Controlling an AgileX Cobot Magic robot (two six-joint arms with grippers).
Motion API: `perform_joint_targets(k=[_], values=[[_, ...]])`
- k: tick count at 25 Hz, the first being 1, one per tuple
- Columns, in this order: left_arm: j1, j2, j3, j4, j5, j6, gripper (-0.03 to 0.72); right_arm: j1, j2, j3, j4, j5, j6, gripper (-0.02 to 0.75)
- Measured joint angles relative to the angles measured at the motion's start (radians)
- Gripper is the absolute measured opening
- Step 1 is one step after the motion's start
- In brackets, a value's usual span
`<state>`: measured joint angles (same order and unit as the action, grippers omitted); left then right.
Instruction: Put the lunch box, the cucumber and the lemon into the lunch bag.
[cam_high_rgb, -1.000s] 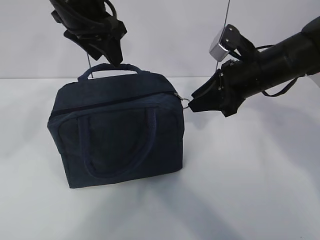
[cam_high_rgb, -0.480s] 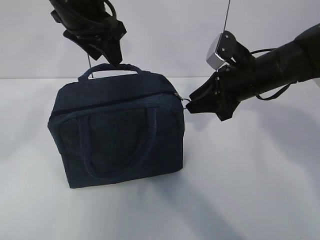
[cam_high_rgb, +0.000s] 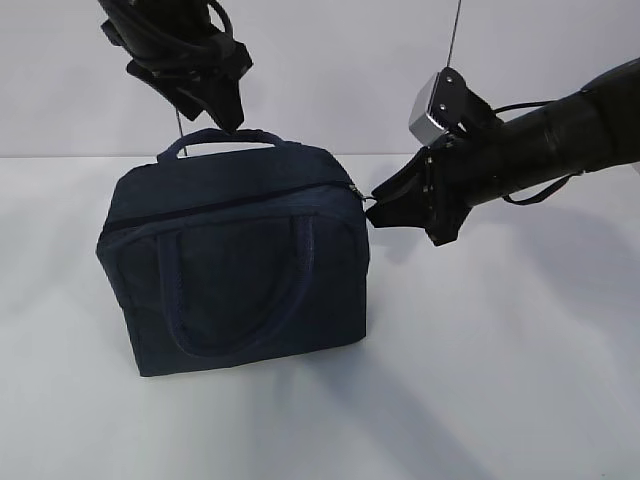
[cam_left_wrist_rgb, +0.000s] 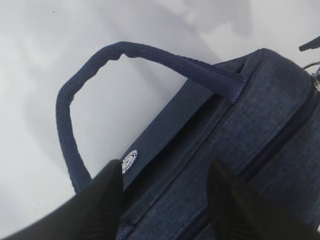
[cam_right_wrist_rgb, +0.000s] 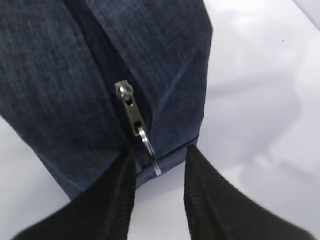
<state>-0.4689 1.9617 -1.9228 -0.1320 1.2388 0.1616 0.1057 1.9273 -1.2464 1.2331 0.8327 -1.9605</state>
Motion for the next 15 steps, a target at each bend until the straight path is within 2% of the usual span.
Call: perform_joint_targets(k=[15], values=[[0.000, 0.000, 0.000, 0.002, 0.000, 0.000, 0.378, 0.005, 0.002, 0.000, 0.049, 0.000, -0.029, 0.239]])
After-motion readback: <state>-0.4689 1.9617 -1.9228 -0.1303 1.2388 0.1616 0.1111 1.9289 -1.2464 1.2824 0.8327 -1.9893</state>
